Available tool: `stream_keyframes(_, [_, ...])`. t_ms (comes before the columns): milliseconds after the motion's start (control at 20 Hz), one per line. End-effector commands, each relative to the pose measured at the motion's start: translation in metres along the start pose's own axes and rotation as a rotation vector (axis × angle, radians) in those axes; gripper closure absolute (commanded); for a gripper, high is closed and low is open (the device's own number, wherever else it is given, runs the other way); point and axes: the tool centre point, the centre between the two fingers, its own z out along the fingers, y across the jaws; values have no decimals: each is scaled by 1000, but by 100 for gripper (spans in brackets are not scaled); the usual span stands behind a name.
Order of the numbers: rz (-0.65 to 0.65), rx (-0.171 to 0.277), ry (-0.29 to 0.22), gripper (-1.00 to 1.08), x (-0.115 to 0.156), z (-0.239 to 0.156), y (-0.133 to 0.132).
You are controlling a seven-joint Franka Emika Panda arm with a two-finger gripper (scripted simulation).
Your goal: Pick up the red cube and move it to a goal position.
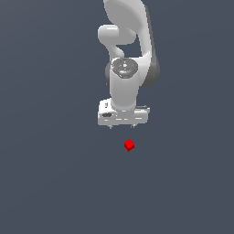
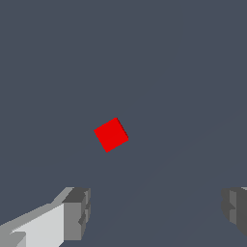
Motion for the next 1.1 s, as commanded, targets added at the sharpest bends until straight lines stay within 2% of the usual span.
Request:
stream_keyframes(0, [0, 0, 0, -92, 0, 0, 0])
stream_keyframes(500, [-87, -2, 4, -92, 6, 24, -6])
stream_keyframes(1050, [-371, -11, 16, -92, 22, 101, -26])
